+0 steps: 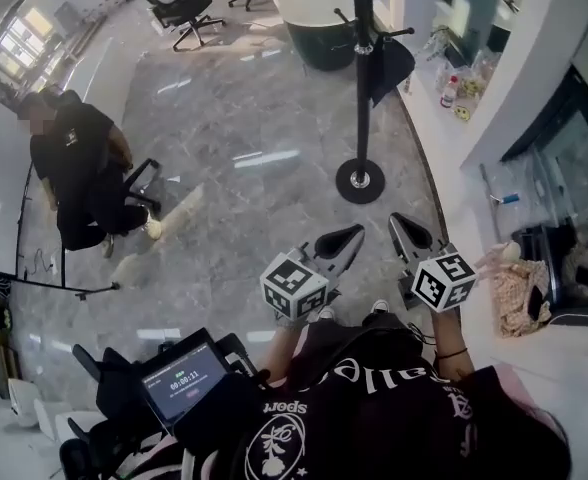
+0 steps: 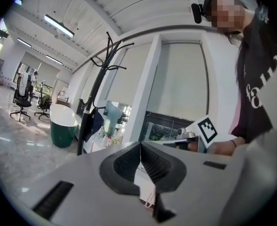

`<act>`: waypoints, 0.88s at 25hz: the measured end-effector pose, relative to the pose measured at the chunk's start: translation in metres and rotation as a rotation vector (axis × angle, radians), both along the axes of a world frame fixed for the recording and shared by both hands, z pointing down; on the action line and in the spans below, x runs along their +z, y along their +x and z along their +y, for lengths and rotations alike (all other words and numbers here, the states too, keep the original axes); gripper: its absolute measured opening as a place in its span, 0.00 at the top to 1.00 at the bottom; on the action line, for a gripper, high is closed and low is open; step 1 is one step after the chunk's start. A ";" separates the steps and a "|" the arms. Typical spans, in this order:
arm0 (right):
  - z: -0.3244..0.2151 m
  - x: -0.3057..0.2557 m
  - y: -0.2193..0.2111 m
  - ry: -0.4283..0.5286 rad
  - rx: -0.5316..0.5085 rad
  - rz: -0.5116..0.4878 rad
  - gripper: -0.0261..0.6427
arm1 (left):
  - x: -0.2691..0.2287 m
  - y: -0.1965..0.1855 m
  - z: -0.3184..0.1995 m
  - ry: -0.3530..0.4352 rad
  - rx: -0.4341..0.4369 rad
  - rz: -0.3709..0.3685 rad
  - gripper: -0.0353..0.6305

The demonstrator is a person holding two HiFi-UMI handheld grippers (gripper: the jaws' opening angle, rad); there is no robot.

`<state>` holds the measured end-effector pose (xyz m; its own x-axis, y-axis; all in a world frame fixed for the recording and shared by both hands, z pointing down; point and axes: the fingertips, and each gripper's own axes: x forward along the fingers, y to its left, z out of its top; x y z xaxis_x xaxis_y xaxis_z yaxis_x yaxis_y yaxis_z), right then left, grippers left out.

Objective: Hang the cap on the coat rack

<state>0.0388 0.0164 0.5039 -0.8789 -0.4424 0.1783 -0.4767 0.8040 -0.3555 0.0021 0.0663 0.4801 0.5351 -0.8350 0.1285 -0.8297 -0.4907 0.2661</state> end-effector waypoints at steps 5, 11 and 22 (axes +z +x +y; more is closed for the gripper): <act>0.055 -0.004 -0.051 -0.006 0.004 -0.010 0.94 | -0.001 -0.048 0.054 -0.007 0.010 -0.008 0.94; 0.110 -0.001 -0.077 -0.025 0.035 0.011 0.94 | 0.002 -0.079 0.096 -0.024 0.045 0.011 0.94; 0.143 0.000 -0.053 -0.006 0.109 0.064 0.94 | 0.001 -0.058 0.123 -0.011 0.124 0.049 0.94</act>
<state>-0.0143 0.1590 0.5035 -0.8126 -0.5332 0.2355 -0.5829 0.7443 -0.3261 -0.0562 0.1888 0.4814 0.6402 -0.7606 0.1083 -0.7484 -0.5857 0.3112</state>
